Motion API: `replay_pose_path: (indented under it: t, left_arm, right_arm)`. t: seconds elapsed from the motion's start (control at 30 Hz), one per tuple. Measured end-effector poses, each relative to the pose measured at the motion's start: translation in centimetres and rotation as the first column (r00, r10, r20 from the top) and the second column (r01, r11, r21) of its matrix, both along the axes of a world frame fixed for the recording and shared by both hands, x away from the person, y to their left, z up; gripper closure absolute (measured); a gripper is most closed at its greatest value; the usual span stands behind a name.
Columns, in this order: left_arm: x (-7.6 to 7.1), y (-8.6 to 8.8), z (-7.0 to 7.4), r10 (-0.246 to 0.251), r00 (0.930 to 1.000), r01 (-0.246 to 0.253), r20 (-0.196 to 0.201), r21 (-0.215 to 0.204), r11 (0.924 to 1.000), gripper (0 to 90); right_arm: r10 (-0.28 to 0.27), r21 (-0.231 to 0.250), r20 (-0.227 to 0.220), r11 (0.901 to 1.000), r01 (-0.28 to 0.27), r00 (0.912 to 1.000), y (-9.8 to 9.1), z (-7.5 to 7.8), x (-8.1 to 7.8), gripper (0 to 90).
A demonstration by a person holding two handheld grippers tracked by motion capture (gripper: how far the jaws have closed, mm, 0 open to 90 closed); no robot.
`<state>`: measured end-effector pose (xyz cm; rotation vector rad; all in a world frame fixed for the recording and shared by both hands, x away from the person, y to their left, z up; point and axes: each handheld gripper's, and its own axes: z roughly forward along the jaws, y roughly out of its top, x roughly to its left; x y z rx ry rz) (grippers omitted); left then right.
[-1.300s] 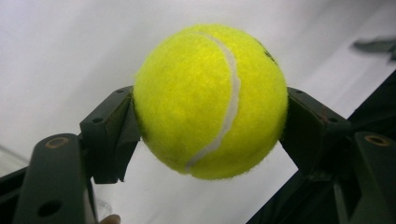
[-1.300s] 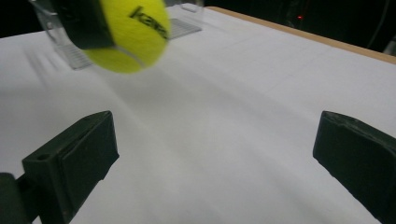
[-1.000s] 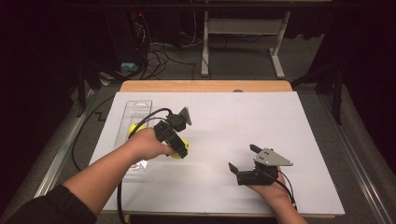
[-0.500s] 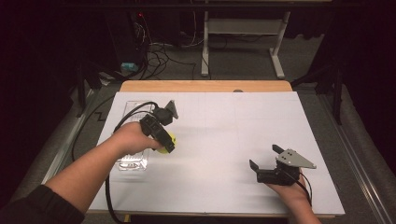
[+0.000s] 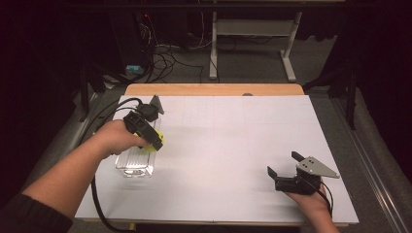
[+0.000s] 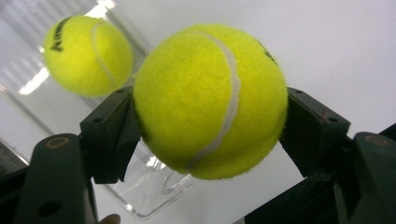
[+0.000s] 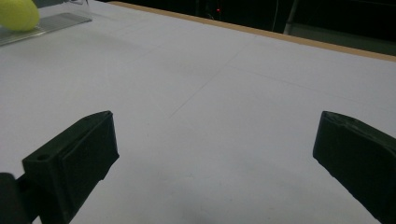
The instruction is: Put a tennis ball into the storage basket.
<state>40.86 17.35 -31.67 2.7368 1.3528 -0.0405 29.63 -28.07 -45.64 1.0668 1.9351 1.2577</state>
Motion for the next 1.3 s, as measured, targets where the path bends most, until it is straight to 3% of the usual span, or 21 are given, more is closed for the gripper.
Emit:
replay_pose_path:
  t: [0.3, 0.6, 0.93, 1.3]
  left_arm:
    - [0.3, 4.0, -0.2, 0.086, 0.9963, -0.086, -0.004, 0.02, 0.9961, 26.8]
    - [-0.1, 6.2, -0.5, 0.12, 0.9927, -0.119, -0.017, 0.032, 0.9924, 26.8]
    - [-0.3, 6.0, -1.0, 0.112, 0.9935, -0.111, -0.02, 0.036, 0.9931, 26.9]
    - [-0.1, 5.8, -3.7, 0.117, 0.9912, -0.114, -0.062, 0.043, 0.9926, 26.8]
  right_arm:
    - [0.008, -0.004, 0.002, 1.0, -0.008, 1.0, 0.2, -0.1, 0.1, 0.0]
    - [0.008, -0.01, -0.006, 0.9999, -0.008, 1.0, 0.4, -0.2, 0.1, 0.0]
    - [0.011, -0.01, -0.011, 0.9999, -0.011, 0.9999, 0.5, -0.3, 0.2, 0.0]
    - [0.015, -0.011, -0.015, 0.9998, -0.015, 0.9998, 0.6, -0.3, 0.2, 0.1]
